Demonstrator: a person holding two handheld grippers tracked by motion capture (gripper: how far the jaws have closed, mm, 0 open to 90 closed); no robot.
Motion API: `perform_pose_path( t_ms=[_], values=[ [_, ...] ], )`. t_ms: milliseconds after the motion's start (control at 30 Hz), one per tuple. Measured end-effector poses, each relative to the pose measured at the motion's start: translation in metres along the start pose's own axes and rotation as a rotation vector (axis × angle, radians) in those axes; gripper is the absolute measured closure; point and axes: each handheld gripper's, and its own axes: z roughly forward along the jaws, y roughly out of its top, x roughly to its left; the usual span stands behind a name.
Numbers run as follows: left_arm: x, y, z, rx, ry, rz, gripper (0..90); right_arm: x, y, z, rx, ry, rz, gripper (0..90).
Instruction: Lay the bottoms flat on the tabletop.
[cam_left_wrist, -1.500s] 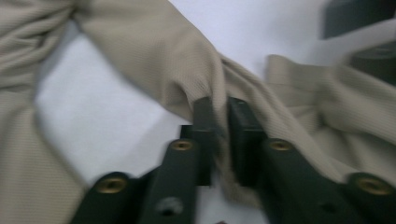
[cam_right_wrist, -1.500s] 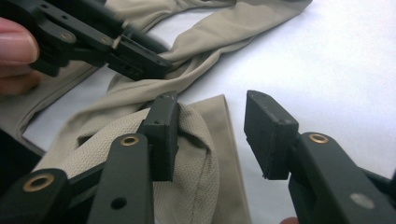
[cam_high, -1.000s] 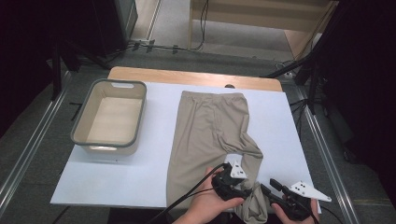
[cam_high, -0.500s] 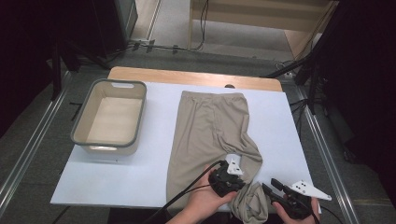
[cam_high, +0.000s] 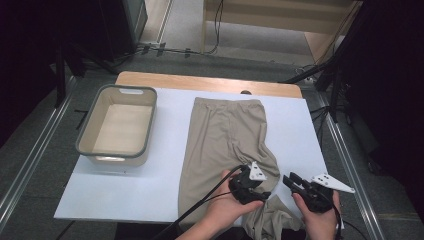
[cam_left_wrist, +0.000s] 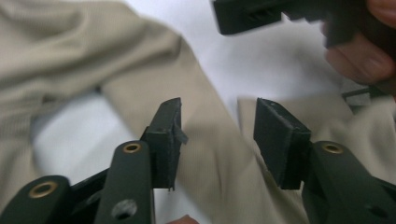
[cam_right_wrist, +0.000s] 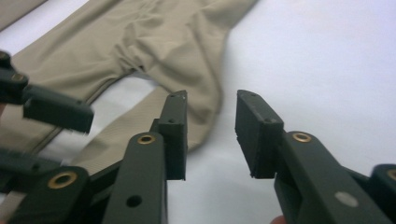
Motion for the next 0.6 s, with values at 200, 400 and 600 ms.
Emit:
perform_pose_path(
  t_ms=[200, 400, 600],
  values=[
    [-0.008, 0.012, 0.032, 0.098, 0.073, 0.102, 43.7, -0.014, -0.011, -0.012, 0.007, -0.003, 0.030, 65.0],
    [-0.003, 0.010, 0.032, 0.095, 0.095, 0.094, 74.4, -0.012, -0.019, -0.011, 0.027, 0.020, 0.020, 66.9],
    [0.012, 0.004, 0.010, 0.022, 0.014, -0.013, 88.4, -0.006, -0.018, -0.008, 0.035, 0.014, 0.006, 68.2]
  ],
)
